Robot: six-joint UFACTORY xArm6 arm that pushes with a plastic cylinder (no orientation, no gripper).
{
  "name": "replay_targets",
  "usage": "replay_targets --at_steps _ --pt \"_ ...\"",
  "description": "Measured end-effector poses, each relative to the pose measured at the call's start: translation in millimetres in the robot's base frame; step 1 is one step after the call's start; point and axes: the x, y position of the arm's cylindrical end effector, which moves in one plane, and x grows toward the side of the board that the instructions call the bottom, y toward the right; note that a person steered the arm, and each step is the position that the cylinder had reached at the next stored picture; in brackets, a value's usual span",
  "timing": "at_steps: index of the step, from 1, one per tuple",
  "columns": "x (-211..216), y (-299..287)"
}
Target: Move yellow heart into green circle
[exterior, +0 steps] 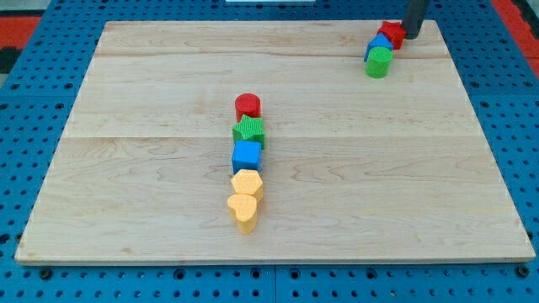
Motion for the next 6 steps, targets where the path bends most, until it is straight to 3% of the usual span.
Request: replay_targets --at_steps 3,4,5,6 --pt "-5.5 -9.1" --pt "-6.8 25.5" --pt "49.0 82.2" --pt "180.0 89.0"
